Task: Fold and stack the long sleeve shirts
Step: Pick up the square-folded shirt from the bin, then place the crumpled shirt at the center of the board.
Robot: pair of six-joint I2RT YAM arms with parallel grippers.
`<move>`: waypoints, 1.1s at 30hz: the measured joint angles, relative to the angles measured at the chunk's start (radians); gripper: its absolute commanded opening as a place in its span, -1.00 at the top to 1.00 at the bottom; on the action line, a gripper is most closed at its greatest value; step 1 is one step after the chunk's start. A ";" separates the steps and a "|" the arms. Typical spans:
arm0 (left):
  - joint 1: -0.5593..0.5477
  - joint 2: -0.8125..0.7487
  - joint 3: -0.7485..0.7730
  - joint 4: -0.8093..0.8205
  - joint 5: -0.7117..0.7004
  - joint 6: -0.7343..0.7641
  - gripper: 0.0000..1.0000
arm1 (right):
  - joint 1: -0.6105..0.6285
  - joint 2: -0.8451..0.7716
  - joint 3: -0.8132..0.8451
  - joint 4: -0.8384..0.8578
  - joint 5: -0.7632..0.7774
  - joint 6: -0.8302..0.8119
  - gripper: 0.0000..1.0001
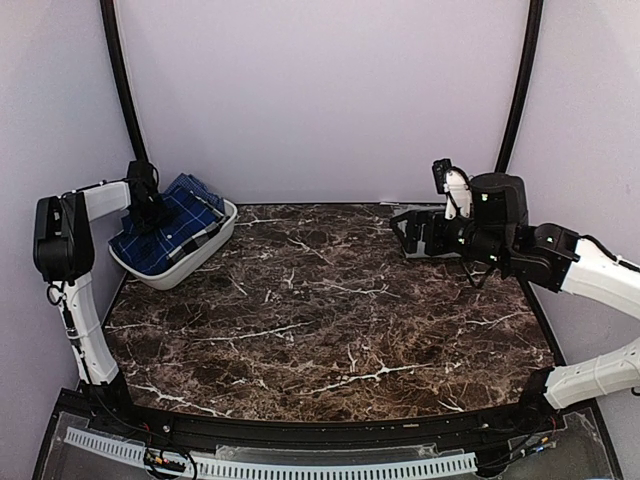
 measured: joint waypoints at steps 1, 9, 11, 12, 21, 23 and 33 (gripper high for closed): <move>0.000 -0.004 0.000 0.000 0.002 0.001 1.00 | 0.000 0.001 0.000 0.000 0.000 0.000 -0.97; -0.042 -0.148 -0.002 -0.001 0.004 0.031 1.00 | 0.000 0.013 0.000 0.002 -0.002 0.000 -0.97; -0.087 -0.212 -0.002 0.001 -0.018 0.048 1.00 | 0.000 0.019 0.000 0.005 -0.002 0.000 -0.97; -0.103 -0.249 -0.002 0.005 -0.031 0.058 1.00 | 0.000 0.023 0.000 0.007 -0.002 -0.001 -0.97; -0.395 -0.507 0.034 0.125 -0.128 0.219 1.00 | 0.000 0.048 0.016 0.010 0.003 -0.014 -0.97; -0.466 -0.541 0.073 0.168 -0.135 0.271 1.00 | 0.000 0.056 0.030 0.013 0.008 -0.021 -0.97; -0.855 -0.622 0.172 0.344 -0.107 0.497 1.00 | 0.000 0.056 0.085 0.015 0.075 -0.063 -0.97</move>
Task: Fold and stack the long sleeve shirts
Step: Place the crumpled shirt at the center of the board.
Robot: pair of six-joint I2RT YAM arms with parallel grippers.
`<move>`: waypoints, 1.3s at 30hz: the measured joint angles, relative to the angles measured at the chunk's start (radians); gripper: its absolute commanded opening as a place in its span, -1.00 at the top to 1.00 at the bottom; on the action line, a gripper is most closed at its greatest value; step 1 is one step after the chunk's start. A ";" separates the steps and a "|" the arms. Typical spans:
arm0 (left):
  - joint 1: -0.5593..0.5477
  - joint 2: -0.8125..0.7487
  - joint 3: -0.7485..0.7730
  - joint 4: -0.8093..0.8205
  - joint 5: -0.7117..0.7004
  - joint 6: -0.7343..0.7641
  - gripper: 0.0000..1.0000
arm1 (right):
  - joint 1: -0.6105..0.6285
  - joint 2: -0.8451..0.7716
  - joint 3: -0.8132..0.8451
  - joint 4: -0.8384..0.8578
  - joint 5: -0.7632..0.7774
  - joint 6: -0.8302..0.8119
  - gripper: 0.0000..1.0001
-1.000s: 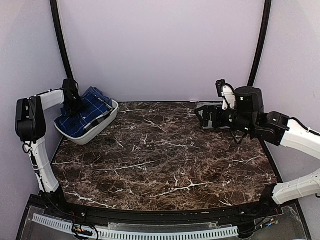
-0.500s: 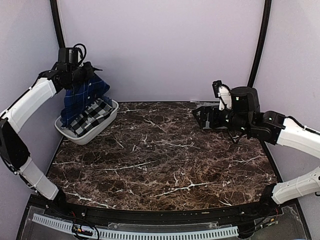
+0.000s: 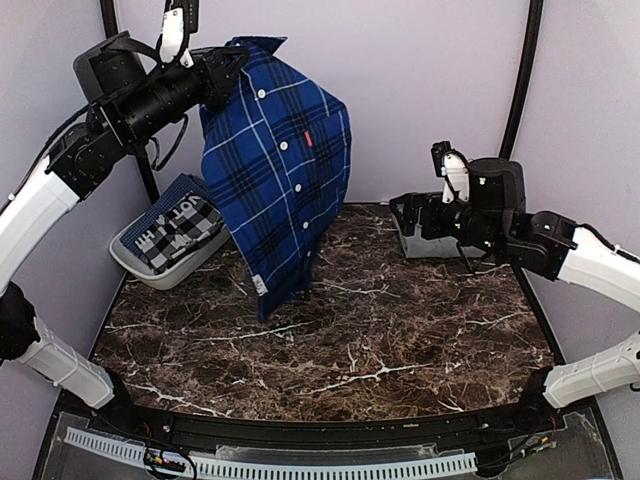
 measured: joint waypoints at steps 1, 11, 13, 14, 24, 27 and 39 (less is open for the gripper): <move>-0.039 0.000 0.009 0.007 0.011 0.017 1.00 | 0.000 -0.002 0.002 0.000 0.007 -0.003 -0.97; -0.117 0.012 0.031 0.069 -0.017 0.079 1.00 | 0.000 -0.074 0.003 0.000 0.060 -0.028 -0.97; -0.109 0.037 0.045 0.061 -0.037 0.076 1.00 | 0.000 -0.074 0.003 0.000 0.063 -0.030 -0.97; -0.103 0.056 0.063 0.049 -0.039 0.069 1.00 | 0.000 -0.073 0.003 -0.001 0.063 -0.031 -0.97; 0.009 0.550 0.362 -0.307 0.140 -0.103 1.00 | -0.001 0.009 -0.006 -0.012 0.050 -0.021 -0.97; -0.005 0.650 0.275 -0.362 0.256 -0.165 1.00 | -0.001 0.022 -0.027 -0.013 0.038 -0.012 -0.97; 0.027 0.719 0.222 -0.503 0.191 -0.305 1.00 | -0.001 0.071 -0.091 -0.032 0.020 0.037 -0.97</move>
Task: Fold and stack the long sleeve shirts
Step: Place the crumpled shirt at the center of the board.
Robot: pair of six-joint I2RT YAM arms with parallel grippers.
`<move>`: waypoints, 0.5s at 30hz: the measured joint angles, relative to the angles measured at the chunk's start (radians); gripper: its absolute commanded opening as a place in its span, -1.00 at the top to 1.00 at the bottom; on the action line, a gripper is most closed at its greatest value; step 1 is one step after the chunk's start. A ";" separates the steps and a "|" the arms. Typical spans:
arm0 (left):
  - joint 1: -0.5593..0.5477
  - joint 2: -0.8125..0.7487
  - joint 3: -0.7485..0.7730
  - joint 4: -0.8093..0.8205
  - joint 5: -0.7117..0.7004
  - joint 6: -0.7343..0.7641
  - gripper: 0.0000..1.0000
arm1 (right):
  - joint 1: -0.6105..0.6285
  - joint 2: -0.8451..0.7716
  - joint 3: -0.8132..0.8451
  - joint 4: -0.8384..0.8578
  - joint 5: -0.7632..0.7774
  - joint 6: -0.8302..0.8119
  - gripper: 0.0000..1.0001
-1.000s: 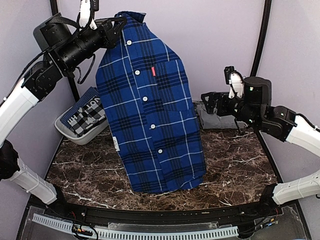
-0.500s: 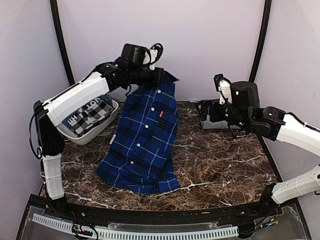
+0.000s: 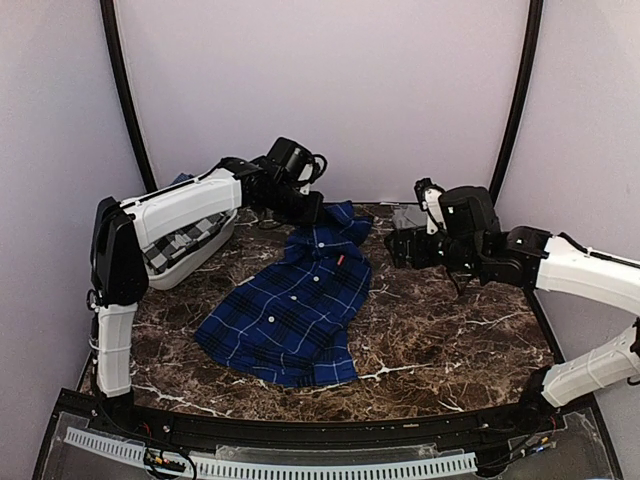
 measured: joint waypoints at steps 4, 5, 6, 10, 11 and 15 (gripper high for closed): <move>0.111 -0.007 -0.032 -0.006 -0.018 -0.045 0.43 | 0.000 0.003 -0.038 -0.009 -0.024 0.019 -0.97; 0.136 -0.007 -0.042 -0.009 -0.021 -0.048 0.34 | -0.001 0.007 -0.045 -0.010 -0.035 0.027 -0.97; 0.156 -0.007 -0.048 -0.013 -0.024 -0.053 0.11 | -0.001 0.012 -0.050 -0.011 -0.047 0.032 -0.97; 0.185 -0.007 -0.063 -0.035 -0.022 -0.057 -0.46 | -0.002 0.029 -0.102 -0.011 -0.086 0.061 -0.97; 0.173 -0.007 -0.063 -0.040 -0.024 -0.056 -0.55 | -0.002 0.029 -0.120 -0.015 -0.092 0.069 -0.97; 0.083 -0.032 -0.089 -0.051 -0.050 -0.041 -0.57 | -0.004 0.025 -0.160 -0.033 -0.090 0.098 -0.97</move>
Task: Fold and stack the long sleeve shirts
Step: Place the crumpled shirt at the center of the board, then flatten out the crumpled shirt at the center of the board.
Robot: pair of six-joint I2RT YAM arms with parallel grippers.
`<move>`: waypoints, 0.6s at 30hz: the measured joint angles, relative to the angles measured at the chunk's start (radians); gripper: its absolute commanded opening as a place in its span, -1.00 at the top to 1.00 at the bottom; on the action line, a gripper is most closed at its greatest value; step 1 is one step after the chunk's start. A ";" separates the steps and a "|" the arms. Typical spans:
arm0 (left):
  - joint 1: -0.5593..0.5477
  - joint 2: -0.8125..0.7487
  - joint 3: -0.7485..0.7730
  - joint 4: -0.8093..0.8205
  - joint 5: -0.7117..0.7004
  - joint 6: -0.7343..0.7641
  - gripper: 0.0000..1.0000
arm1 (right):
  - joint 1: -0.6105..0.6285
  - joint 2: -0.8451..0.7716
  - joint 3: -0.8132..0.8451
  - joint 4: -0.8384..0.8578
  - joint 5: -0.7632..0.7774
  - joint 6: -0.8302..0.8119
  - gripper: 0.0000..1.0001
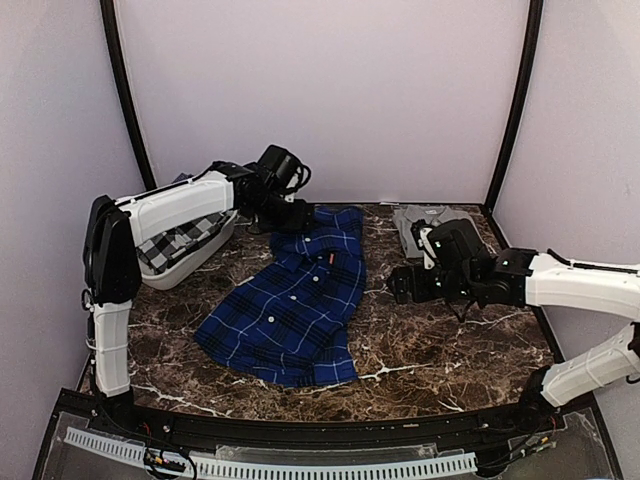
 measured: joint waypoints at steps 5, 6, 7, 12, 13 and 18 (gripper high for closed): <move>-0.147 -0.081 -0.088 -0.008 -0.026 -0.008 -0.39 | -0.023 -0.035 -0.005 -0.012 0.036 0.030 -0.97; -0.183 -0.103 -0.119 -0.003 -0.025 -0.016 -0.34 | -0.035 -0.048 -0.007 -0.013 0.043 0.036 -0.97; -0.214 -0.124 -0.151 -0.001 -0.023 -0.029 -0.29 | -0.048 -0.060 -0.010 -0.013 0.048 0.040 -0.97; -0.348 -0.175 -0.294 0.016 0.005 -0.104 -0.11 | -0.098 -0.112 -0.021 -0.015 0.053 0.060 -0.97; -0.373 -0.174 -0.306 0.016 0.008 -0.114 -0.08 | -0.103 -0.119 -0.023 -0.015 0.053 0.062 -0.97; -0.479 -0.156 -0.374 0.029 0.022 -0.183 -0.05 | -0.113 -0.134 -0.023 -0.019 0.050 0.074 -0.97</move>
